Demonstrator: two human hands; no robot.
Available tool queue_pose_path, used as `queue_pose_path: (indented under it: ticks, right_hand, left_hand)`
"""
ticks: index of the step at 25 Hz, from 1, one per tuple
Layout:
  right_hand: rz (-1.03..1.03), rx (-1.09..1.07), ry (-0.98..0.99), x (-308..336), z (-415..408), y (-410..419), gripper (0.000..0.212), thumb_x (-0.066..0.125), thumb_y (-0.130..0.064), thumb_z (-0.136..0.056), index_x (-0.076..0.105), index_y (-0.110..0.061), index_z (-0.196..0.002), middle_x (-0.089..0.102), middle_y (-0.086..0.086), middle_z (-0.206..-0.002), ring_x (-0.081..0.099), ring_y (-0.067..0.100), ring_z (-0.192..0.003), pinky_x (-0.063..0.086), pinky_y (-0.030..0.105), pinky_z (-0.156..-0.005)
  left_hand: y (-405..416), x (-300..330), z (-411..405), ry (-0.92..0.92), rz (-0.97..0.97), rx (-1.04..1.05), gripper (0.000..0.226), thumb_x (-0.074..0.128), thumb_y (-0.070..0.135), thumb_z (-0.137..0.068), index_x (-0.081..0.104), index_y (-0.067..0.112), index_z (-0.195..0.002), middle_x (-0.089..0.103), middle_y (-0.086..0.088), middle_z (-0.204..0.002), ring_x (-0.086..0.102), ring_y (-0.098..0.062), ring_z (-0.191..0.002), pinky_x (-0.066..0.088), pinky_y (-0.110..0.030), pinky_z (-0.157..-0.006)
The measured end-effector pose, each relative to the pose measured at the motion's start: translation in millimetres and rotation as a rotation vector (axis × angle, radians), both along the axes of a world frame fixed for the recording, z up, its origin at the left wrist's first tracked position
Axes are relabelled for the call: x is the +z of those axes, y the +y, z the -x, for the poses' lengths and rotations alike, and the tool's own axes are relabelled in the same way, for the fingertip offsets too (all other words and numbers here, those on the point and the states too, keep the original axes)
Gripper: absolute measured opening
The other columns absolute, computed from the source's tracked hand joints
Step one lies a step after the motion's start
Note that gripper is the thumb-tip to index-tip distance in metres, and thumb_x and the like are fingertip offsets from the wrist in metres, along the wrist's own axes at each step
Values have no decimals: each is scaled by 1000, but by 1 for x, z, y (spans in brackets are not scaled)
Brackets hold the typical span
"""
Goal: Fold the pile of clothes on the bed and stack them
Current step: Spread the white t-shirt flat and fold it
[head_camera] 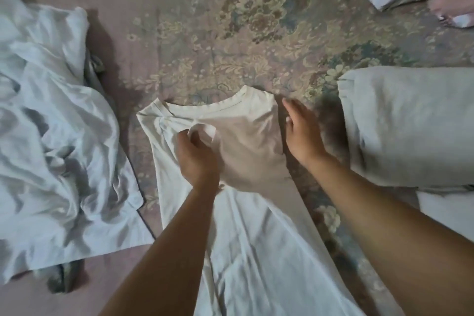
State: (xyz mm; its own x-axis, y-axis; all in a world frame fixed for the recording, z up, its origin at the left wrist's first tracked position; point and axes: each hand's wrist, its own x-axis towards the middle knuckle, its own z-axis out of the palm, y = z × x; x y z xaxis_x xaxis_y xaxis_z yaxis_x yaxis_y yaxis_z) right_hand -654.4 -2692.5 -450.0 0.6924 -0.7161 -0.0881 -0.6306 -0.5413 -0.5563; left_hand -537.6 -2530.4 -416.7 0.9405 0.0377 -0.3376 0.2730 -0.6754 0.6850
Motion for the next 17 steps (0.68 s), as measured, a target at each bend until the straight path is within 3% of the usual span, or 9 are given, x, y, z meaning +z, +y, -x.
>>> queue_pose_path:
  ticks: [3,5,7,10,13,17]
  right_hand:
    - [-29,141,265,8,-23,-24,50,49,-9,-96,39,-19,-144,34,12,-149,32,33,-135,34,42,-107]
    - [-64,194,305,9,-38,-30,51,54,-13,-94,40,-23,-143,35,11,-144,34,31,-132,33,38,-107]
    - [-103,250,288,8,-51,-32,50,59,-15,-92,46,-24,-139,37,10,-139,36,28,-128,33,35,-107]
    - [-98,278,393,11,-67,-40,30,62,-21,-91,61,-14,-120,42,14,-129,42,30,-121,36,34,-102]
    - [-67,231,388,16,-76,-48,32,66,-35,-86,64,-5,-98,54,19,-114,52,34,-107,41,35,-87]
    - [57,197,499,11,-81,-50,42,54,-46,-92,56,-7,-107,61,17,-118,56,35,-107,41,39,-82]
  left_hand:
    - [22,-11,-4,24,-20,-3,26,39,24,-99,49,5,-113,56,-14,-116,52,-31,-103,34,-28,-80]
    - [24,-18,-5,48,-16,-31,40,38,31,-101,52,-3,-115,52,-18,-119,47,-31,-110,32,-28,-85]
    - [20,-22,-4,170,-73,-74,49,46,45,-95,58,0,-111,50,-15,-116,49,-31,-109,37,-33,-93]
    - [17,-27,-2,174,-121,-146,36,51,39,-92,60,7,-107,49,-6,-108,56,-29,-102,43,-35,-90]
    - [19,-18,-7,61,1,64,26,41,28,-98,53,7,-108,56,-4,-105,52,-22,-96,39,-32,-85]
    - [31,-20,-18,3,-51,79,22,37,25,-101,50,8,-106,55,-3,-97,46,-20,-86,31,-28,-73]
